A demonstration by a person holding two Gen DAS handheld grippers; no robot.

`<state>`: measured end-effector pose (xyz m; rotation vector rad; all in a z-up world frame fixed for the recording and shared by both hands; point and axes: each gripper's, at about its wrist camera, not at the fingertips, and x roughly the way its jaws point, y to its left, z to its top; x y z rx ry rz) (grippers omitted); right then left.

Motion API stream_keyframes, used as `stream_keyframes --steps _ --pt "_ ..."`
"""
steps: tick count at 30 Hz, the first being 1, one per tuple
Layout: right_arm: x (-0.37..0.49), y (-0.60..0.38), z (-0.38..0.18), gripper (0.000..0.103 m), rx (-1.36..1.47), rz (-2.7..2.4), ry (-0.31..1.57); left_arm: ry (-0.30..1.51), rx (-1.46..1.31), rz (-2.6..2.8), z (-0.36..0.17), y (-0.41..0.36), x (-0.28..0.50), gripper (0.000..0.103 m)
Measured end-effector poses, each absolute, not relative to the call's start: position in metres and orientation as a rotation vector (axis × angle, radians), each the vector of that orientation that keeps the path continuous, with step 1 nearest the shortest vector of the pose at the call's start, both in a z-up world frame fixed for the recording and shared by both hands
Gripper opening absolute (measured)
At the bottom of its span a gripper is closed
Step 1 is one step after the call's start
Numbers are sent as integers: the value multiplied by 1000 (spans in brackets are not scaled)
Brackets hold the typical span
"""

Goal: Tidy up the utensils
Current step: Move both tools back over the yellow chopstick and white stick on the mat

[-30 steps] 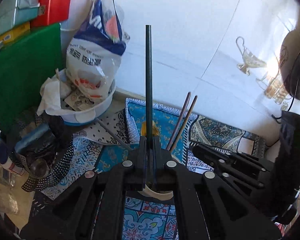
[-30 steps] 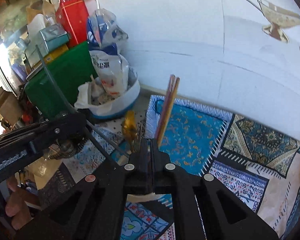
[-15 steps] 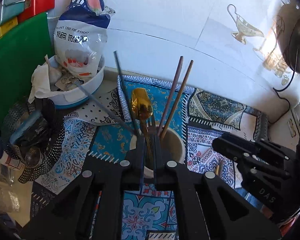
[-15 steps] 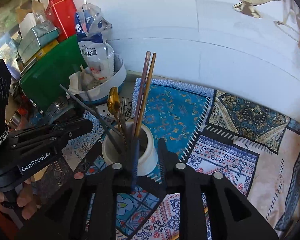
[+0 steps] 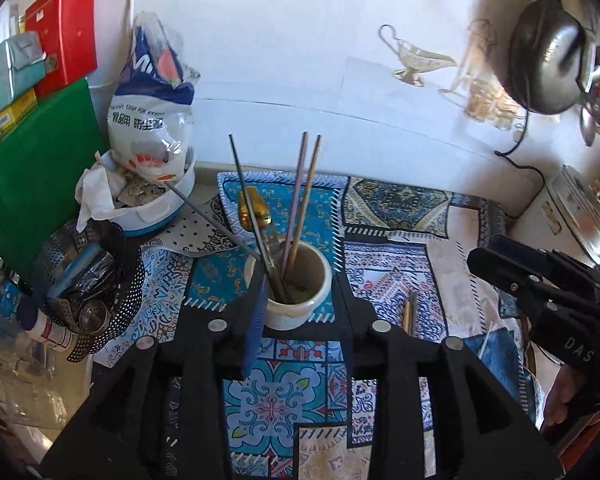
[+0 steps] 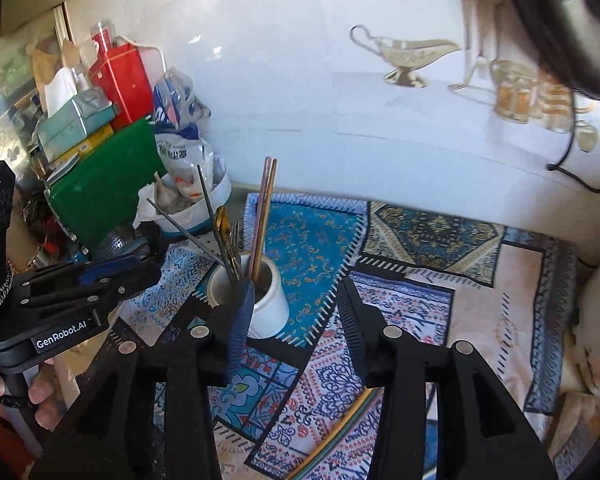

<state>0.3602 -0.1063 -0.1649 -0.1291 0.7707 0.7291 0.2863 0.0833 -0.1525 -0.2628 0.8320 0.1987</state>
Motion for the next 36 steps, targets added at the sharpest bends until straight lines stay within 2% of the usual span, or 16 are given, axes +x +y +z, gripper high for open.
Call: stream_keyframes --steps 10,18,27,36 --pt "328 -164 -155 45 -80 560 753 830 -178 56 -145 31 280 37" --pt "318 -219 -168 46 -43 407 795 881 -134 -52 -163 -17 293 37" --pt "328 -271 -219 46 -14 260 940 1024 -77 -116 -222 -58 318 37" --pt "347 -288 -293 46 28 231 1147 1199 -50 -92 -298 -60 345 37"
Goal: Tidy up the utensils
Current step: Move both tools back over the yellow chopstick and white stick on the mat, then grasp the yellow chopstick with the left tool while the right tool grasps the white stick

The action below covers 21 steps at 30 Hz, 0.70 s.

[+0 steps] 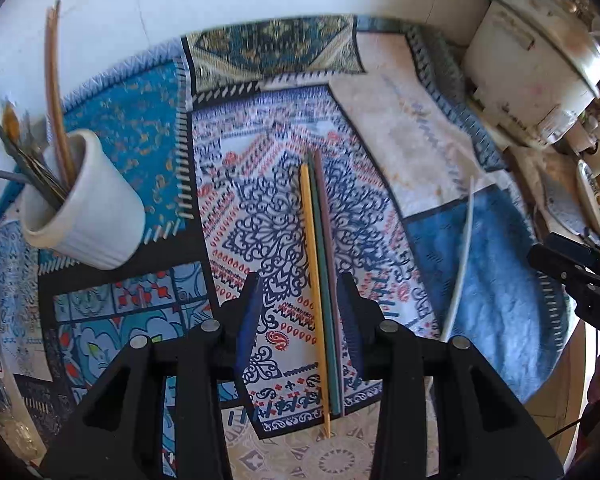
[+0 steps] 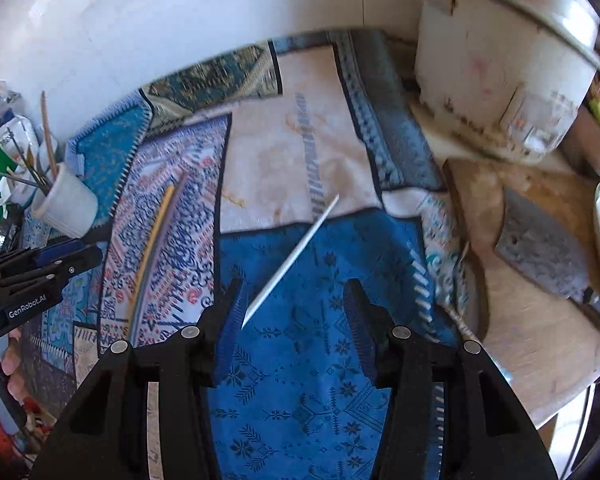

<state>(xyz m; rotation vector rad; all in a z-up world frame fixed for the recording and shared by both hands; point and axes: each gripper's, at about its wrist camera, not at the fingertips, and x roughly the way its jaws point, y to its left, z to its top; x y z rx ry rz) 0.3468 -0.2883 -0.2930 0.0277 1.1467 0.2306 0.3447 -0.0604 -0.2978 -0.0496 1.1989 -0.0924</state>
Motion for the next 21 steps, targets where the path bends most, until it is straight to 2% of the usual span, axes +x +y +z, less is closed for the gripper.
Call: stream_keyframes --steps 12,14,16,21 --pt "370 -265 -334 45 13 307 1256 1280 -19 -98 -335 -63 364 37" --pt "372 -260 -338 41 3 324 1264 1285 -24 -98 -338 -63 368 37" --pt "374 -255 -342 31 2 338 1280 1294 -32 -99 -341 -62 371 36" --pt "377 -247 -347 21 -4 369 1278 1289 -60 -115 -342 -61 376 33"
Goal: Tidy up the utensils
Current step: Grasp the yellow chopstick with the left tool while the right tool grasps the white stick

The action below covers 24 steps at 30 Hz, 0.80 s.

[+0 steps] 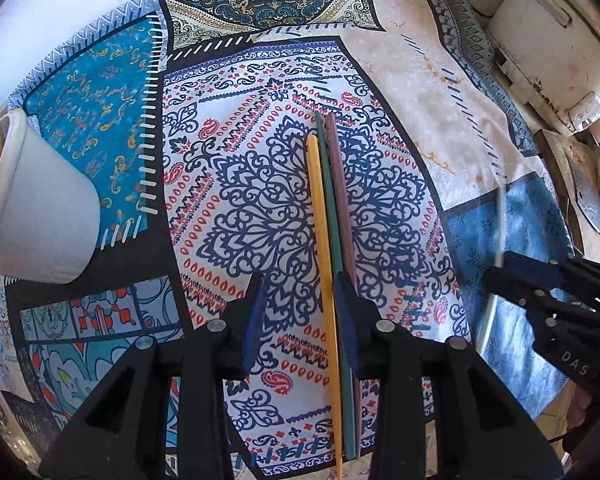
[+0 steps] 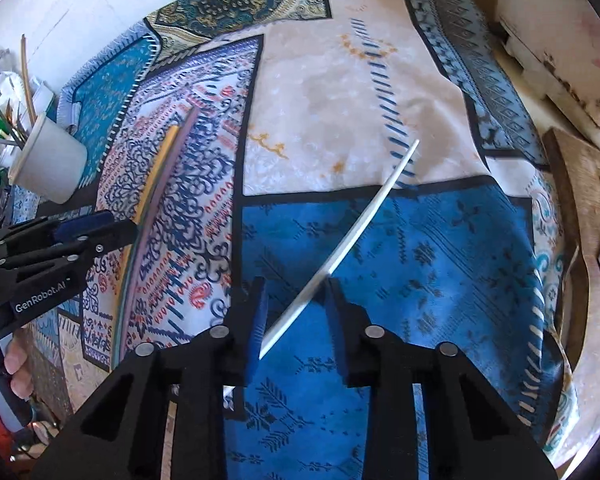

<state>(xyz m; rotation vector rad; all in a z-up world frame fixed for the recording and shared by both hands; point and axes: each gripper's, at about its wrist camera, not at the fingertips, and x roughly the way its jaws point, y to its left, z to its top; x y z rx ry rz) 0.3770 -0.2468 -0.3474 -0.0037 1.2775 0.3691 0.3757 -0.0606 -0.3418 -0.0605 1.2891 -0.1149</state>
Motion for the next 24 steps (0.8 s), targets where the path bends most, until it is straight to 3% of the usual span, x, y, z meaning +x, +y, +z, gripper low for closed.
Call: stream_keyframes --steps 3,8,12,15,19,24 --pt "381 -240 -349 11 2 408 1282 1291 -81 -125 -343 -59 379 32" --pt "389 -221 -351 8 9 510 1286 1295 -99 -132 -343 -57 384 31" --pt "390 -203 -351 8 -28 560 1287 1303 -87 -128 -343 -57 388 24" --pt "390 -200 -350 9 -63 548 1310 1306 -86 -133 -343 -53 384 24" --pt "380 -201 -350 22 -56 551 1341 1296 -13 -123 -342 -59 376 23" --pt "359 -202 -351 22 -117 542 1304 1279 74 -136 -343 -70 376 23"
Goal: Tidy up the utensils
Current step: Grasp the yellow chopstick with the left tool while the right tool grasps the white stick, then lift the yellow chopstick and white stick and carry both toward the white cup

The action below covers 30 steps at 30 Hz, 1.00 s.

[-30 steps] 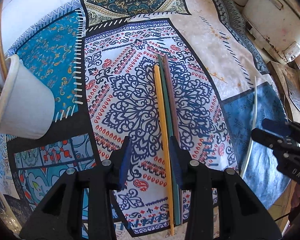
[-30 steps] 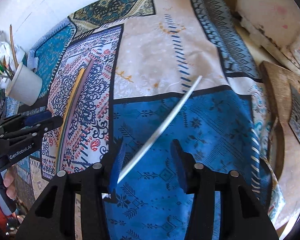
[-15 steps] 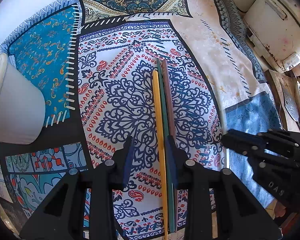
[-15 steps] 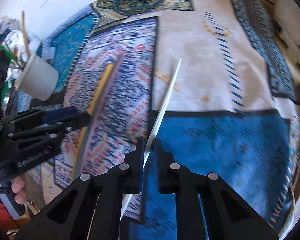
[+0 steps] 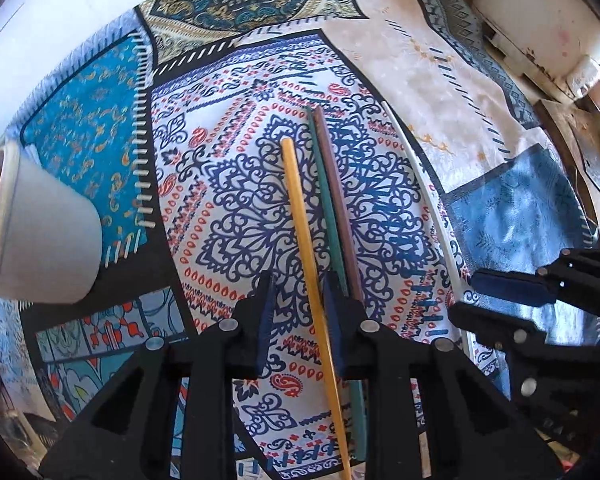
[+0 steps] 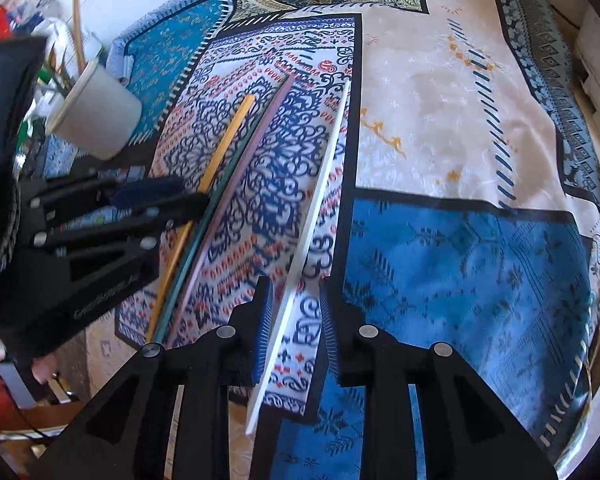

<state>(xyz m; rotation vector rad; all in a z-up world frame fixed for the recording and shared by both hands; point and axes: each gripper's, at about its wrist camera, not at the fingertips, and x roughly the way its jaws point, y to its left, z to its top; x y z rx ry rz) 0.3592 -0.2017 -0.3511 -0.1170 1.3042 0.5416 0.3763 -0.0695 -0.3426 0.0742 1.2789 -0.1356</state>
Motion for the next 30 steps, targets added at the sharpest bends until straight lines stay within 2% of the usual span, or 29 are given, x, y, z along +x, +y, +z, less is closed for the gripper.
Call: stream_keyframes --steps 3,5,6,11,20,30 --pt "355 -199 -351 22 -168 554 1272 1266 80 -142 -343 -70 381 15" --pt "360 -201 -351 17 -149 558 1278 1274 62 -152 -344 -71 383 5" --pt "366 -203 -353 10 -119 560 1286 1280 48 -161 -344 -72 383 5" --pt "396 -204 -355 6 2 592 1313 1299 -2 -206 -344 -75 369 4" --pt "397 -182 -352 7 -157 605 1281 1323 -159 -253 -345 -71 359 5" --pt "401 -209 -352 8 -158 595 1309 1305 -93 -269 -347 -97 385 7"
